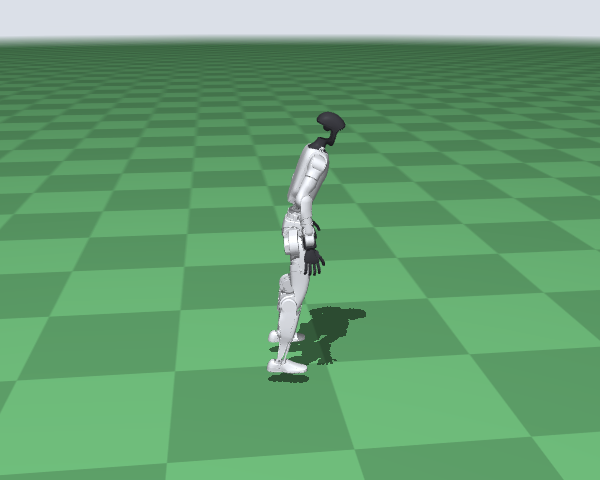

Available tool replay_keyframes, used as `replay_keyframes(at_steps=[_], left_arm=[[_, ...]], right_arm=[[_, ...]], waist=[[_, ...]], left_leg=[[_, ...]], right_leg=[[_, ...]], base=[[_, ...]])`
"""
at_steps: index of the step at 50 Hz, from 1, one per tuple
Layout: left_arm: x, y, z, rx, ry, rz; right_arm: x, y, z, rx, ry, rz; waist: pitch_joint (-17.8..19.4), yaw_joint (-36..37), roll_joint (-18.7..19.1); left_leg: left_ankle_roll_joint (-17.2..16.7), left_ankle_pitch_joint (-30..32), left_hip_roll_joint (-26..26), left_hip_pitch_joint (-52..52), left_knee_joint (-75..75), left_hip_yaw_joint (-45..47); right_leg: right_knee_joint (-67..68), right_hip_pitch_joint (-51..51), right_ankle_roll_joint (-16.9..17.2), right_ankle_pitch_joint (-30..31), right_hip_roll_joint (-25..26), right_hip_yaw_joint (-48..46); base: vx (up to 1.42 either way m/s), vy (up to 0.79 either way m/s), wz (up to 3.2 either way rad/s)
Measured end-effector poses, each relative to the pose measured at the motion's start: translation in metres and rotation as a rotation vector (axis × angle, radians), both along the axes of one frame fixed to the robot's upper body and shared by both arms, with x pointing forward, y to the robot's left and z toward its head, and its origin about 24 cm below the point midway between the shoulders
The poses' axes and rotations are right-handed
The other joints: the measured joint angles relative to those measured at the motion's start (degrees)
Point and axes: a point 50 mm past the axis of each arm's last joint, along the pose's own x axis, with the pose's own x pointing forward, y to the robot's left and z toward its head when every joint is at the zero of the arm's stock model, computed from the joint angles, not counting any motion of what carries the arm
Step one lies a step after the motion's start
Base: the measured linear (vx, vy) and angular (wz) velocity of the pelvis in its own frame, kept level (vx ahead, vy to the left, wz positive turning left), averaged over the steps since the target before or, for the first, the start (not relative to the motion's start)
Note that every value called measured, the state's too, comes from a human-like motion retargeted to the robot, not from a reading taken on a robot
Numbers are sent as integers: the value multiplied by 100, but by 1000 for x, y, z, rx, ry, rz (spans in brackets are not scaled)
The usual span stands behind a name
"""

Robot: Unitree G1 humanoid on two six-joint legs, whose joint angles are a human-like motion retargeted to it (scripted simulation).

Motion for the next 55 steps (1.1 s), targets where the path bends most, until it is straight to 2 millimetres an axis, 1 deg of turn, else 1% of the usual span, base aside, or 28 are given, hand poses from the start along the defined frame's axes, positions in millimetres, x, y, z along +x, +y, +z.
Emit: replay_keyframes(at_steps=[5, 7, 10, 14, 15, 18, 20, 22, 23, 25, 27, 28, 30, 32, 33, 35, 37, 39, 40, 42, 45, 47, 48, 50, 51, 52, 53, 55], left_arm=[[17, 3, 8, -20, -72, 68], [33, 4, 13, -17, -104, 56], [62, 5, 28, 6, -165, 11], [95, -1, 41, 55, -187, -81], [102, -3, 43, 72, -176, -108], [130, -5, 53, 176, -152, -208], [141, -5, 62, 289, -183, -257], [136, -2, 66, 402, -252, -285], [128, -1, 67, 442, -283, -306], [105, 3, 62, 487, -304, -381], [73, 6, 48, 471, -238, -514], [56, 8, 40, 441, -184, -578], [42, 15, 33, 351, -97, -614], [26, 12, 24, 202, -36, -503], [24, 13, 22, 141, -16, -428], [25, 20, 24, 78, -12, -290], [30, 30, 31, 88, -48, -141], [24, 41, 33, 133, -50, -44], [20, 45, 34, 159, -43, -15], [12, 54, 33, 198, -14, 28], [-2, 64, 28, 190, 29, 93], [-12, 64, 25, 145, 40, 104], [-16, 64, 24, 126, 35, 101], [-16, 65, 29, 116, -15, 72], [-7, 67, 36, 131, -67, 43], [2, 70, 43, 148, -116, 16], [12, 73, 51, 169, -159, -7], [35, 82, 67, 212, -233, -3]], right_arm=[[11, 6, 2, 69, -18, -1], [21, 10, 2, 90, -7, 19], [39, 16, 3, 83, 2, 40], [63, 18, 9, -24, -22, 29], [72, 16, 12, -61, -30, 25], [117, 13, 35, -165, -118, 51], [147, 13, 59, -229, -258, 94], [159, 18, 83, -239, -432, 178], [156, 20, 93, -214, -502, 232], [137, 20, 106, -117, -571, 314], [95, 8, 97, -5, -514, 297], [69, -1, 88, 36, -451, 266], [26, -17, 65, 72, -287, 210], [-23, -34, 44, 64, -52, 189], [-40, -42, 38, 73, 54, 184], [-61, -56, 32, 79, 194, 149], [-58, -71, 33, 52, 252, 133], [-57, -84, 34, 22, 306, 151], [-55, -89, 35, 7, 330, 166], [-47, -95, 36, -33, 351, 199], [-35, -94, 32, -92, 343, 205], [-34, -90, 28, -97, 337, 193], [-34, -88, 27, -89, 329, 193], [-26, -81, 28, -55, 272, 202], [-14, -77, 32, -35, 204, 201], [-1, -73, 37, -18, 137, 197], [13, -71, 42, -7, 70, 189], [46, -66, 54, 1, -69, 133]], waist=[[284, -50, -49], [571, -83, -96], [1157, -175, -185], [1739, -347, -22], [1783, -391, 46], [1730, -435, 268], [1587, -421, 320], [1237, -434, 210], [1020, -447, 100], [466, -372, -93], [-288, -149, -254], [-583, -11, -224], [-980, 218, -46], [-932, 280, -28], [-635, 258, 146], [-56, 194, 421], [-1, 252, 710], [-164, 270, 687], [-240, 216, 595], [-416, 134, 501], [-489, 128, 552], [-356, 20, 554], [-212, -8, 494], [-2, 34, 284], [26, 86, 173], [65, 132, 77], [122, 166, 11], [523, 179, -167]], left_leg=[[-29, 117, 117, -75, 10, 46], [214, -26, 133, -207, 324, -35], [863, -913, 120, -862, 2022, -317], [1534, -2521, 223, -2192, 5272, -763], [1670, -2815, 254, -2571, 5979, -858], [1774, -3163, 450, -3537, 7171, -1109], [1774, -3077, 513, -3730, 7151, -1128], [1766, -2599, 405, -3321, 6116, -915], [1741, -2165, 267, -2888, 5234, -741], [1366, -573, 80, -1755, 2849, -498], [300, 1857, -60, -574, 219, -603], [-394, 2645, 7, -154, -426, -863], [-1215, 3327, 250, 325, -564, -1590], [-473, 3375, -326, 468, 1085, -1472], [45, 3060, -240, 408, 2720, -1193], [1022, 2287, 413, 119, 6140, -692], [1191, 1970, 864, -673, 8972, -974], [1079, 2404, 326, -1376, 10726, -1082], [1197, 2706, 18, -1701, 11315, -901], [1255, 2795, -146, -2249, 11454, -727], [272, 1978, -18, -2276, 9860, -1330], [84, 1352, 600, -1695, 7825, -1110], [0, 1239, 676, -1227, 6583, -905], [-286, 1573, 402, -333, 3754, -771], [-413, 1831, 217, -66, 2451, -879], [-410, 1827, 63, 101, 1485, -954], [-148, 1297, -30, 65, 1192, -961], [1021, -696, -274, -174, 1832, -790]], right_leg=[[83, -164, -10, 136, 168, 461], [396, -269, -211, -52, 263, 868], [1622, -548, -574, -966, 422, 1319], [4299, -1381, -977, -2720, 717, 1054], [5022, -1729, -1090, -3042, 776, 948], [6257, -2677, -1314, -3290, 1000, 732], [6214, -2863, -1352, -3193, 1058, 726], [5238, -2523, -1268, -2726, 897, 849], [4437, -2165, -1171, -2285, 716, 946], [2148, -1181, -908, -621, 388, 1077], [39, -320, -76, 1648, 123, 1138], [-421, 4, 440, 2470, 187, 1149], [-554, 509, 612, 3445, 659, 1217], [458, 1087, 492, 3522, 526, 1861], [1800, 1280, 145, 3190, 883, 1904], [5084, 1192, -371, 2522, 1653, 1555], [7925, 256, -953, 2448, 2281, 920], [9933, -628, -1518, 2588, 2374, 511], [10675, -950, -1664, 2622, 2311, 424], [11131, -1502, -1816, 2596, 2208, 418], [9890, -1704, -1404, 2104, 2340, 819], [7750, -1067, -748, 1493, 1894, 1119], [6451, -621, -565, 1329, 1529, 1170], [3627, 158, -163, 1528, 872, 1271], [2417, 324, 17, 1714, 635, 1301], [1473, 421, 99, 1702, 440, 1315], [1060, 375, -15, 1293, 328, 1294], [1332, 230, -717, -437, 140, 1260]], base=[[-8, -2, -16], [-18, -6, 1], [-21, -6, 39], [-19, -2, 56], [-15, -3, 37], [-10, -6, 9], [4, -4, -12], [23, 1, -5], [39, 3, -4], [52, -2, -20], [56, -7, -39], [51, -19, -38], [44, -20, -17], [30, 26, 33], [20, 16, 60], [6, -10, 56], [-10, -25, -25], [-14, -4, -30], [-14, 15, 15], [-11, 11, 4], [-2, -4, -20], [3, 12, 38], [4, 14, 33], [1, 8, 7], [-10, 4, -10], [-20, 2, -14], [-27, 2, -9], [-33, -6, -10]])
